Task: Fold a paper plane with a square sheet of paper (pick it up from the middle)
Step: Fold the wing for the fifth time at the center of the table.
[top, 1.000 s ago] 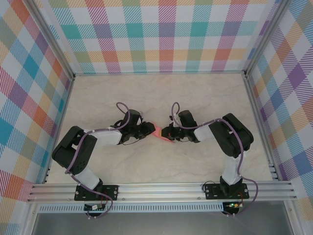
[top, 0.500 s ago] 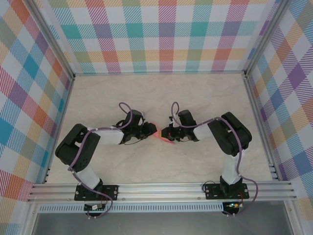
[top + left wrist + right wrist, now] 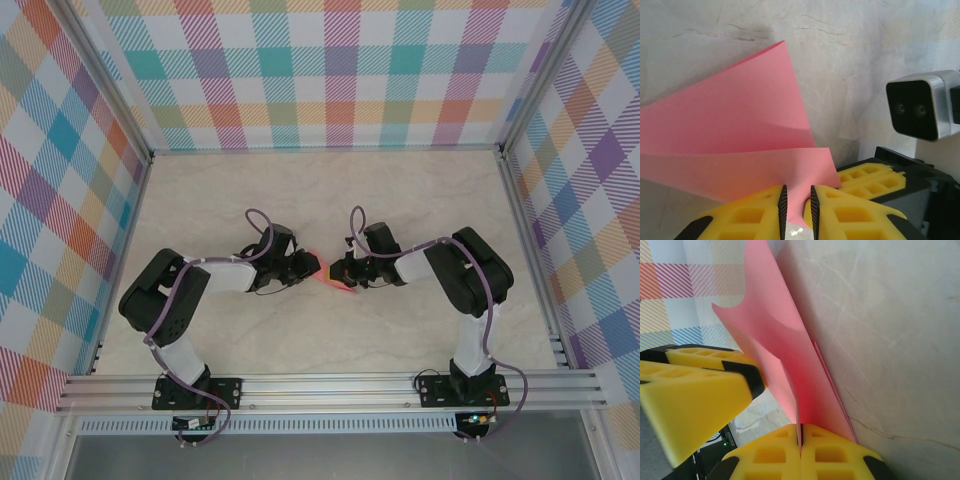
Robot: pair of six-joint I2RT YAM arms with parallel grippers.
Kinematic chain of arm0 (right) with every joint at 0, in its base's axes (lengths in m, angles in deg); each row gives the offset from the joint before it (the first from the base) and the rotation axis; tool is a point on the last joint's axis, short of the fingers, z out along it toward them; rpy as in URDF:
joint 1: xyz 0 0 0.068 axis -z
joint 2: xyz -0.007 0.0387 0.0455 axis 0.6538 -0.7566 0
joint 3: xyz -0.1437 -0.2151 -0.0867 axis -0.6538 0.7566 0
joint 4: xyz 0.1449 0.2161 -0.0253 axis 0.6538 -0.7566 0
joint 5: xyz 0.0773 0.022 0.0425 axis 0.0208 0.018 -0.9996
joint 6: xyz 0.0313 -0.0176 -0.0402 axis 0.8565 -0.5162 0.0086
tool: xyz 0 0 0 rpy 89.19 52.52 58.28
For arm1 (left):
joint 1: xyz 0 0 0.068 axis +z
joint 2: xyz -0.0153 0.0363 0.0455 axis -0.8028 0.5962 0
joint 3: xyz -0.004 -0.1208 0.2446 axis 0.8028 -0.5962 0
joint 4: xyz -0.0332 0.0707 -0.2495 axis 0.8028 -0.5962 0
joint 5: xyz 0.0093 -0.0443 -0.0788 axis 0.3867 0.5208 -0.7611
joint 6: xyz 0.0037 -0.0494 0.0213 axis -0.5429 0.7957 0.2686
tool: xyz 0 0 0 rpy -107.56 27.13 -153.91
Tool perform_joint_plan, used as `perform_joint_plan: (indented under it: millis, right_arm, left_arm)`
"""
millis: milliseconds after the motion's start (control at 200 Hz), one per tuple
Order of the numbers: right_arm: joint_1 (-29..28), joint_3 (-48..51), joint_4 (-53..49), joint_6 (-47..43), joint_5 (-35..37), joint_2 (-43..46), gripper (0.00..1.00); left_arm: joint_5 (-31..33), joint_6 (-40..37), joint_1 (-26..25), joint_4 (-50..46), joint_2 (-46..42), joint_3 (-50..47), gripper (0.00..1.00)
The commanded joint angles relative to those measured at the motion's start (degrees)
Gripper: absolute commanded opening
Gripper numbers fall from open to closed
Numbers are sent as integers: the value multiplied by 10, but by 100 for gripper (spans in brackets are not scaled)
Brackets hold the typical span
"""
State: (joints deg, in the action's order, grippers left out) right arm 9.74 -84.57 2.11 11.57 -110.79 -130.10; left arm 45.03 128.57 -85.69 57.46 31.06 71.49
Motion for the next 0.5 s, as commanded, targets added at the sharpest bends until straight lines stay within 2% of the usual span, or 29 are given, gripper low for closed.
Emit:
perform_joint_plan:
  millis: [0, 495]
  right_arm:
    - [4, -3, -36, -12, 14, -24, 1]
    - [6, -13, -58, -17, 12, -31, 1]
  left_arm:
    - [10, -11, -8, -17, 11, 17, 21]
    - [30, -20, -8, -46, 28, 30, 20]
